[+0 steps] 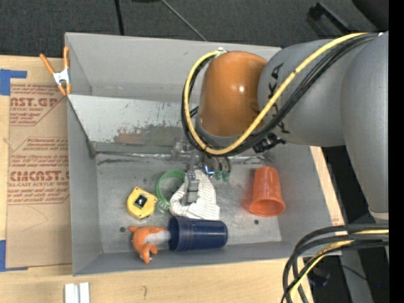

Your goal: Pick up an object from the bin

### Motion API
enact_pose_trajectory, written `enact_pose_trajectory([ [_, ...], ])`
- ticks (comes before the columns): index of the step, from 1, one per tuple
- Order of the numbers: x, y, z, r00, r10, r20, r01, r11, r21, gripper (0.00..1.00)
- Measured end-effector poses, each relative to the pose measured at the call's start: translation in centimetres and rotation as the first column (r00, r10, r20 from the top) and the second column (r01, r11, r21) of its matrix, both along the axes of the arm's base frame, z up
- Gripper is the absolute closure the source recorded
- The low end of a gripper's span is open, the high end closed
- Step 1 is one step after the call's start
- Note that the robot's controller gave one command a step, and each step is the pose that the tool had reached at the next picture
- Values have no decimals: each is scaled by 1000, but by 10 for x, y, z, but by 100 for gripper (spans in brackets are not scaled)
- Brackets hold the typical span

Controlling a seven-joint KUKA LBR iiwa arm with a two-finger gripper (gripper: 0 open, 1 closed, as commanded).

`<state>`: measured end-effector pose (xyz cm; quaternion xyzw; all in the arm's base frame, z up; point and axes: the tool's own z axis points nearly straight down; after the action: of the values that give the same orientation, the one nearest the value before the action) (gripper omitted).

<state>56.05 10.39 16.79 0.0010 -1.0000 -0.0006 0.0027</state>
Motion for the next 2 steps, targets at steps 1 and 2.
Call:
enact_pose_trajectory([
  [1, 1, -1, 5, 1000, -1, 7, 1, 1000, 1, 0],
  [2, -8, -11, -48, 999, -40, 13, 40, 999, 2, 0],
])
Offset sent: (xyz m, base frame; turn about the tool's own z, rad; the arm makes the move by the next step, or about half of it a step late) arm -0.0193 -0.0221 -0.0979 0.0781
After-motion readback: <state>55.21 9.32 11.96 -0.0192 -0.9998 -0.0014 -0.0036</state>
